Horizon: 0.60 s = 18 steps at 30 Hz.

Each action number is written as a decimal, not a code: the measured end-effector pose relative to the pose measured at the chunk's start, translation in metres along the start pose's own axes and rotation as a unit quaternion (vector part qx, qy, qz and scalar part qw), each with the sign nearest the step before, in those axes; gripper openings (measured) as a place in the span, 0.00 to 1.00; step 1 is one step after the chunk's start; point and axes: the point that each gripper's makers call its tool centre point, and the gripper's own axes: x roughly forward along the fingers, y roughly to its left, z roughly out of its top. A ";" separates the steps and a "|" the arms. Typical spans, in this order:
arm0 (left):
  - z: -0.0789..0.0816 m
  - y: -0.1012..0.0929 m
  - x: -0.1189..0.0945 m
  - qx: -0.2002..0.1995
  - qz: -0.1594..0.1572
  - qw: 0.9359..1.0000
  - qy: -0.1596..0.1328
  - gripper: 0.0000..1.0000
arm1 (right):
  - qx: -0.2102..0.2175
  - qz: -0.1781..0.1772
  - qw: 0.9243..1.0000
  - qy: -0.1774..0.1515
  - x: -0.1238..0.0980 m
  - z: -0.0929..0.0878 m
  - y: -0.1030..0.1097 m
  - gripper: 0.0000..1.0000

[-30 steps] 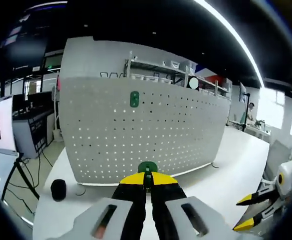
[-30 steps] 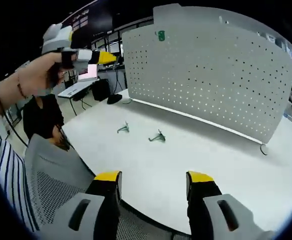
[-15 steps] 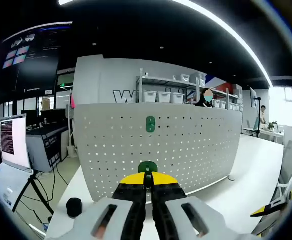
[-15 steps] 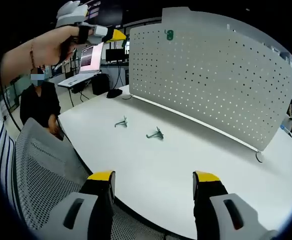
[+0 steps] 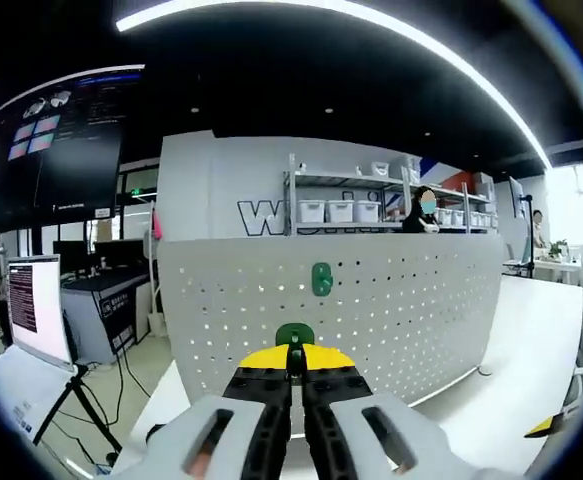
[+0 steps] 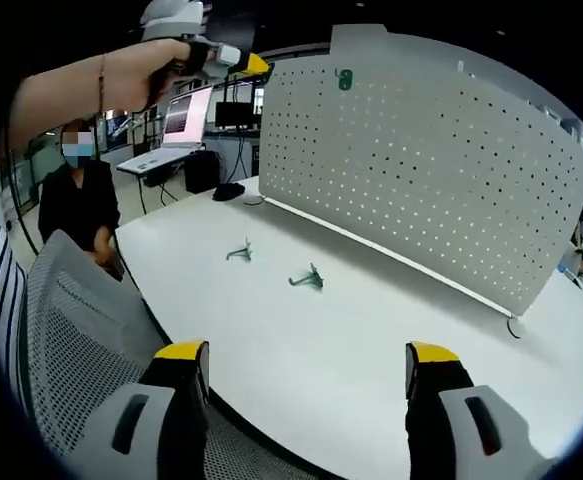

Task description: Insert the hook assembly into the mounting plate slot until the hook locks in place.

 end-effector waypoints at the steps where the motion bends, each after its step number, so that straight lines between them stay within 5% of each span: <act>1: 0.004 0.003 0.003 0.003 0.005 1.000 -0.007 0.01 | 0.001 -0.001 1.000 0.003 0.002 -0.001 0.000 0.79; 18: 0.028 0.005 0.064 0.037 0.015 0.998 -0.044 0.01 | 0.025 -0.046 0.999 -0.012 0.003 0.002 -0.023 0.79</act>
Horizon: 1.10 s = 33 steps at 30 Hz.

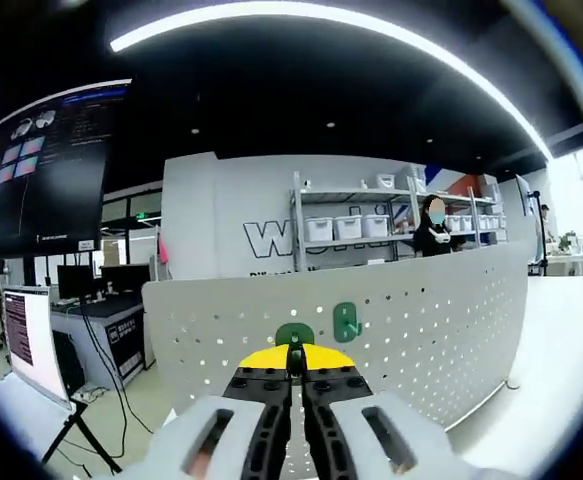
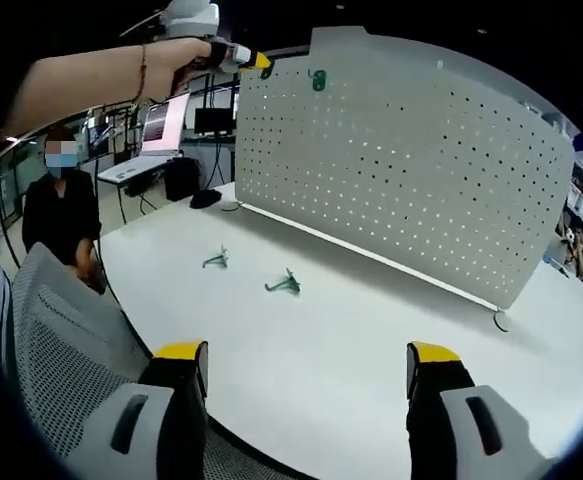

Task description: Insert the hook assembly into the mounting plate slot until the hook locks in place.

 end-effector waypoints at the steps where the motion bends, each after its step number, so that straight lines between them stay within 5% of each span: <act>1: 0.000 0.000 0.002 -0.001 0.001 1.000 -0.001 0.01 | 0.002 -0.001 1.000 -0.001 0.000 0.000 0.000 0.79; 5: -0.001 0.002 0.013 -0.007 0.006 1.000 -0.009 0.01 | 0.000 0.002 1.000 0.002 0.001 -0.001 0.001 0.78; 7: 0.004 0.004 0.018 0.000 0.015 0.999 -0.035 0.01 | -0.002 0.005 1.000 0.003 0.002 -0.001 0.003 0.78; 13: -0.004 0.005 0.034 -0.004 0.020 0.999 -0.037 0.01 | 0.001 0.005 1.000 0.003 0.002 -0.002 0.002 0.77; 33: 0.010 -0.007 0.041 -0.001 0.028 0.997 -0.077 0.01 | 0.009 -0.001 1.000 -0.009 0.002 0.002 -0.001 0.72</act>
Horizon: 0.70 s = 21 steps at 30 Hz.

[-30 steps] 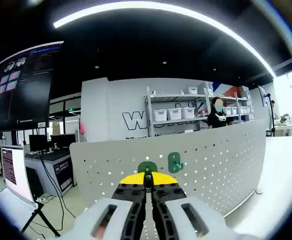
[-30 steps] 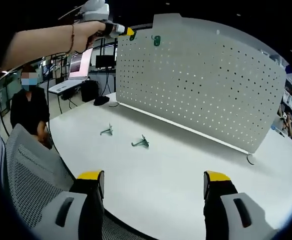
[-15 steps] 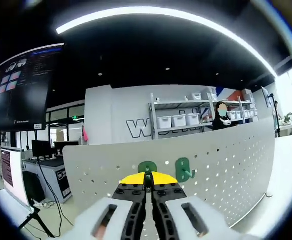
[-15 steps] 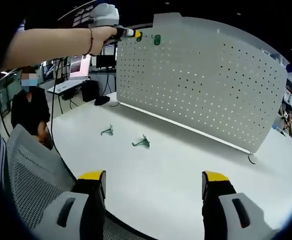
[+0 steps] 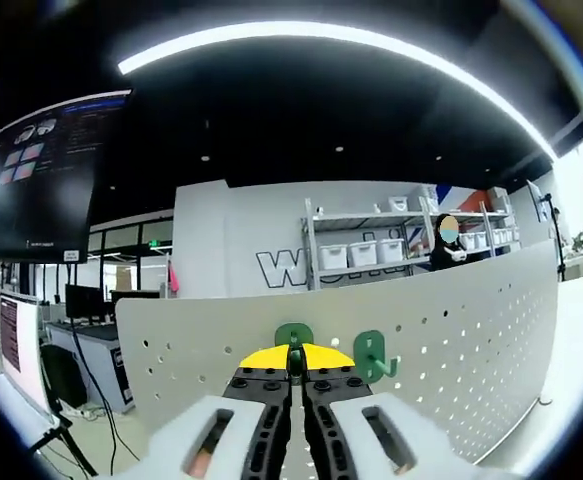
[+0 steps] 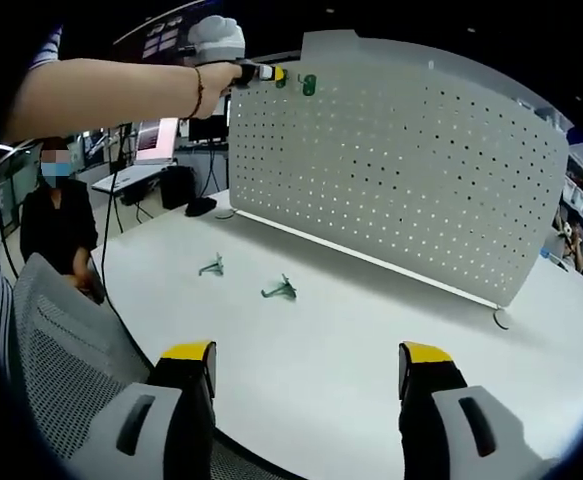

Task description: Insert the hook assembly into the mounting plate slot until the hook locks in place.

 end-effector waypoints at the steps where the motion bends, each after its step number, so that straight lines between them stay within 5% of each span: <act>1: -0.001 -0.001 0.001 0.012 -0.001 1.000 0.000 0.01 | -0.001 -0.001 1.000 -0.001 0.000 0.000 0.000 0.71; 9: -0.009 -0.002 0.003 -0.029 0.000 1.000 0.008 0.01 | 0.003 0.002 1.000 -0.001 0.000 0.000 0.001 0.70; 21: -0.019 -0.001 0.015 0.000 0.008 1.000 0.023 0.01 | 0.001 0.008 1.000 0.002 0.000 0.000 0.003 0.68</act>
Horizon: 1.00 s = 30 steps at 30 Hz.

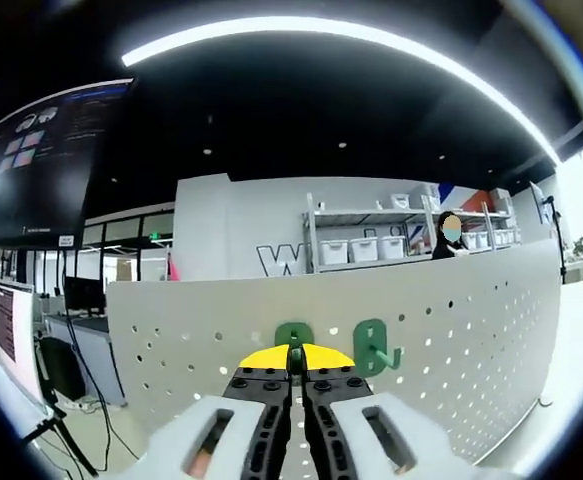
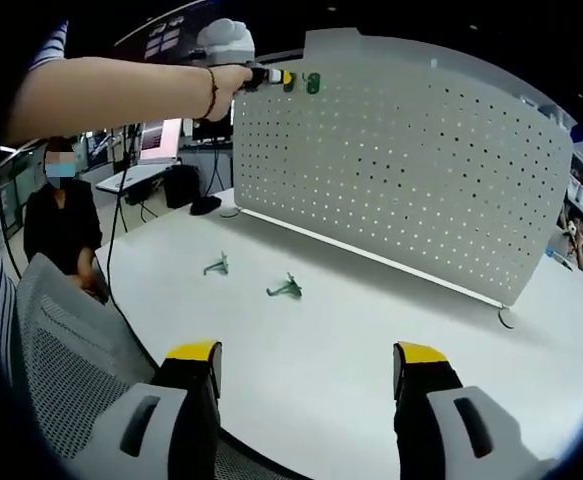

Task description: Insert the hook assembly into the mounting plate slot until the hook locks in place.

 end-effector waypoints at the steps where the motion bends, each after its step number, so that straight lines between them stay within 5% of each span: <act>1: 0.000 0.000 0.001 0.006 0.001 1.000 0.002 0.01 | 0.000 0.000 1.000 0.000 0.000 0.000 0.000 0.68; 19: -0.007 0.006 0.013 0.003 0.010 1.000 0.014 0.01 | -0.002 0.003 1.000 0.004 0.001 -0.002 0.001 0.66; 23: -0.005 0.007 0.010 -0.022 0.006 1.000 0.017 0.01 | -0.002 0.004 1.000 0.005 0.001 -0.002 0.001 0.66; 24: 0.005 0.008 0.009 -0.038 0.010 0.999 -0.014 0.01 | -0.002 0.004 1.000 0.005 0.001 -0.002 0.001 0.66; 30: 0.004 0.005 0.010 -0.009 -0.004 1.000 -0.018 0.01 | -0.002 0.004 1.000 0.006 0.001 -0.002 0.001 0.66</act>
